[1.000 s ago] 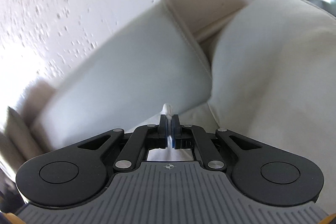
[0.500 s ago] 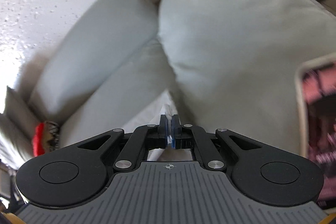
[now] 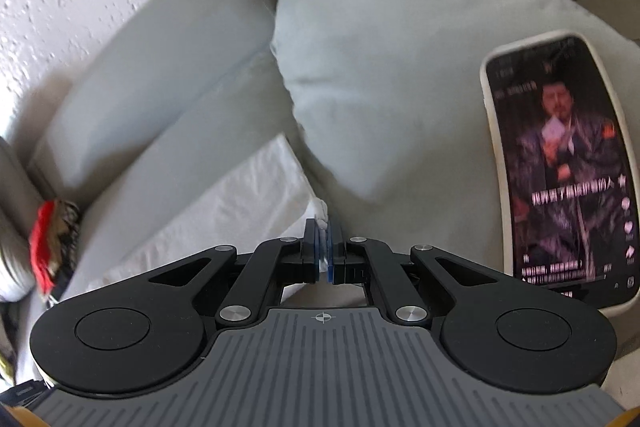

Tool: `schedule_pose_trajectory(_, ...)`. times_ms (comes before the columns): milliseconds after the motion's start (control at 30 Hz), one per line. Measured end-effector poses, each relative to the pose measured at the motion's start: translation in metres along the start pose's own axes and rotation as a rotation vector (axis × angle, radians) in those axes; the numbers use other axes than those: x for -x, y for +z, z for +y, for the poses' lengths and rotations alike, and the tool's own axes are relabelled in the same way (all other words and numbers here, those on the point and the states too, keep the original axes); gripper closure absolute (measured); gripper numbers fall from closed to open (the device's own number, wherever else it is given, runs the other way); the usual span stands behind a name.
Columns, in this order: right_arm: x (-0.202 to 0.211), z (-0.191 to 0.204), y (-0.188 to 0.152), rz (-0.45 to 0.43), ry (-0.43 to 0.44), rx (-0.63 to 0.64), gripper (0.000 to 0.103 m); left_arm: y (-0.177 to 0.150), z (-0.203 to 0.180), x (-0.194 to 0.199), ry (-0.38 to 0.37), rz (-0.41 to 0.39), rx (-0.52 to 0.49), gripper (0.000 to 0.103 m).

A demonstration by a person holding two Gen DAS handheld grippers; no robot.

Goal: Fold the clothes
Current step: 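Lift the hem with both tools and fold it over toward the collar, then open both tools and release the folded hem onto the shirt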

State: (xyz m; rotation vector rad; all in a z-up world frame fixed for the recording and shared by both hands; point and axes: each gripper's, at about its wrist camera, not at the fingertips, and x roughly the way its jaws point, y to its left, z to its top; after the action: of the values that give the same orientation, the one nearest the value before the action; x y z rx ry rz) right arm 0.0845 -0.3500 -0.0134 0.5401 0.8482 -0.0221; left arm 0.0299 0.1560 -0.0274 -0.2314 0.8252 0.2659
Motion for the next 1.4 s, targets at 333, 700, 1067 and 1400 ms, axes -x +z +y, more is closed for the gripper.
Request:
schedule_pose_trajectory(333, 0.032, 0.007, -0.013, 0.008, -0.063, 0.08, 0.059, -0.019, -0.013, 0.021, 0.153, -0.027, -0.093, 0.06)
schedule_pose_trajectory(700, 0.013, 0.093, -0.055, 0.156, 0.018, 0.321, 0.049, -0.024, -0.071, 0.021, -0.132, 0.071, -0.191, 0.057)
schedule_pose_trajectory(1067, -0.042, 0.133, -0.026, 0.256, -0.028, 0.401, 0.04, 0.003, -0.114, -0.024, -0.108, 0.071, -0.316, 0.049)
schedule_pose_trajectory(1400, -0.067, 0.118, -0.035, 0.339, -0.068, 0.384, 0.036, -0.012, -0.13, -0.047, -0.169, 0.145, -0.37, 0.054)
